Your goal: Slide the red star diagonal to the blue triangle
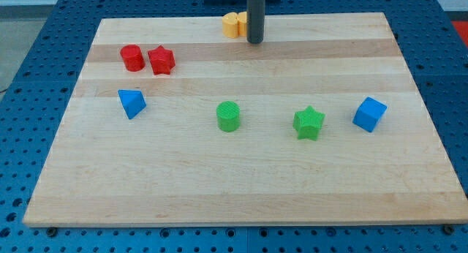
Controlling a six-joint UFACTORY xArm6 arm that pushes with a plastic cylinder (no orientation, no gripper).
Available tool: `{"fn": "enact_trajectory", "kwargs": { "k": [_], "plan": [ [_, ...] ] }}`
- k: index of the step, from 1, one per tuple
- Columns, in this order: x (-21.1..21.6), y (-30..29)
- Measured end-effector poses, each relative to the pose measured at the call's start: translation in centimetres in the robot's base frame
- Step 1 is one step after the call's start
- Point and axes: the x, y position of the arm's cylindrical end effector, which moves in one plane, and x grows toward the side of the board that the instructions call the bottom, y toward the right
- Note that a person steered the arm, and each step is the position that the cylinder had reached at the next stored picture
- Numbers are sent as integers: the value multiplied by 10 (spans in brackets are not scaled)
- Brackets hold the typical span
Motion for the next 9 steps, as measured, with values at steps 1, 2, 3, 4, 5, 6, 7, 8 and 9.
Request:
{"fn": "enact_trajectory", "kwargs": {
  "k": [1, 2, 3, 4, 5, 6, 7, 8, 9],
  "plan": [
    [0, 0],
    [23, 0],
    [81, 1],
    [99, -17],
    [70, -73],
    [71, -106],
    [67, -122],
    [45, -122],
    [21, -125]
  ]
}}
